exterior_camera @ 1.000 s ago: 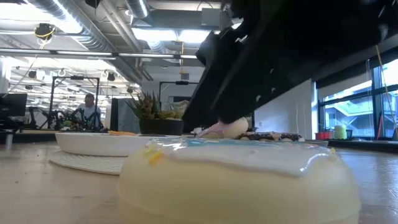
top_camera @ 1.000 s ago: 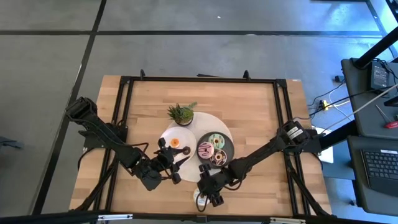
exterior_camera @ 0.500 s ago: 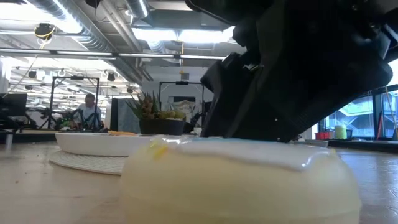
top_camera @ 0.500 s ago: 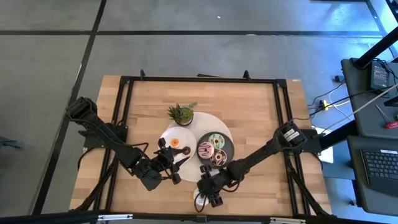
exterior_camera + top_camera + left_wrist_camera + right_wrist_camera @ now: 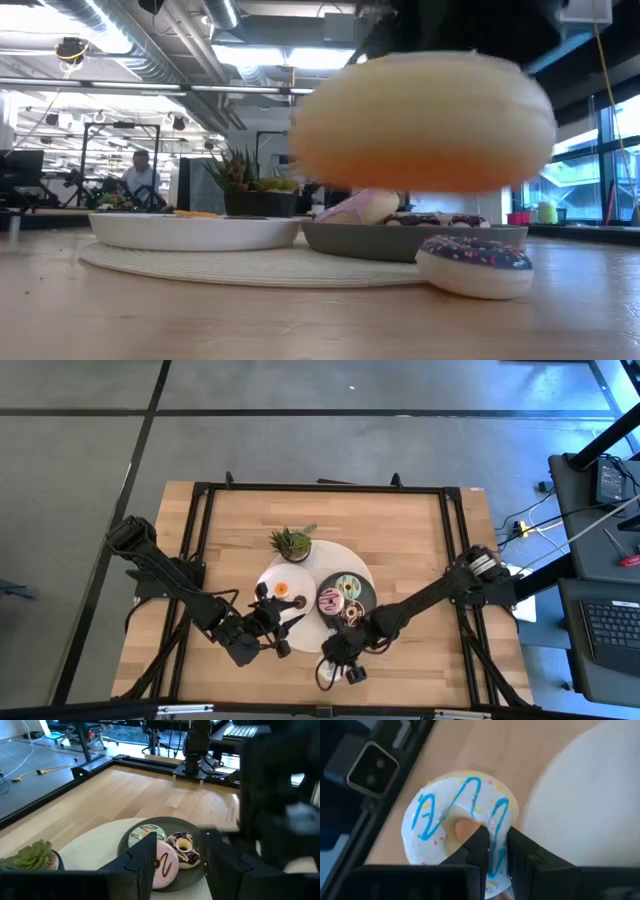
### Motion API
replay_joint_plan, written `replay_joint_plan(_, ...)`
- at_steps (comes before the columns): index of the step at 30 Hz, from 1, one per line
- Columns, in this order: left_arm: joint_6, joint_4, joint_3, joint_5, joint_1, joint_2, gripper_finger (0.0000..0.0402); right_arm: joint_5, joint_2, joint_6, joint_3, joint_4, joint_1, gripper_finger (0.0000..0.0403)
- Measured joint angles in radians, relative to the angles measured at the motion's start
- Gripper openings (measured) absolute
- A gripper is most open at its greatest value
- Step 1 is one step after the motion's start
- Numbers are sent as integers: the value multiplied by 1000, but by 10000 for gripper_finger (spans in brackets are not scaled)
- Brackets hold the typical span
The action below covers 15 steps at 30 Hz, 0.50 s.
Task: Pick & Place donuts
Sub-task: Put the large white donut on the gray plate
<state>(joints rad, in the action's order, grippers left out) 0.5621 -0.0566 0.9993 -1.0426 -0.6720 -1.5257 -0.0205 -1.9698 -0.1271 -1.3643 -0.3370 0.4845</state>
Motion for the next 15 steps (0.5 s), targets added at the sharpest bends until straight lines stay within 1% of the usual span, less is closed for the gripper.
replay_joint_plan(1, 0, 0, 0, 0, 0, -1, 141, 2, 21, 3, 0, -31, -4, 59)
replay_joint_plan(3, 0, -1, 0, -1, 0, -6, 141, 48, 72, 14, 0, -94, -6, 61)
replay_joint_plan(5, 0, -2, 0, 4, 0, -7, 141, 134, 120, 24, 0, -166, -4, 62)
replay_joint_plan(7, 2, -1, 0, 6, 0, -11, 141, 214, 170, 14, 30, -206, -4, 62)
replay_joint_plan(8, 2, -2, 0, 8, 0, -15, 141, 235, 196, 6, 59, -205, -7, 61)
replay_joint_plan(11, 11, -1, 0, 16, 0, -24, 141, 255, 304, -31, 187, -173, -22, 59)
replay_joint_plan(15, 27, -2, 0, 22, 0, -32, 141, 320, 468, -95, 387, -54, -50, 59)
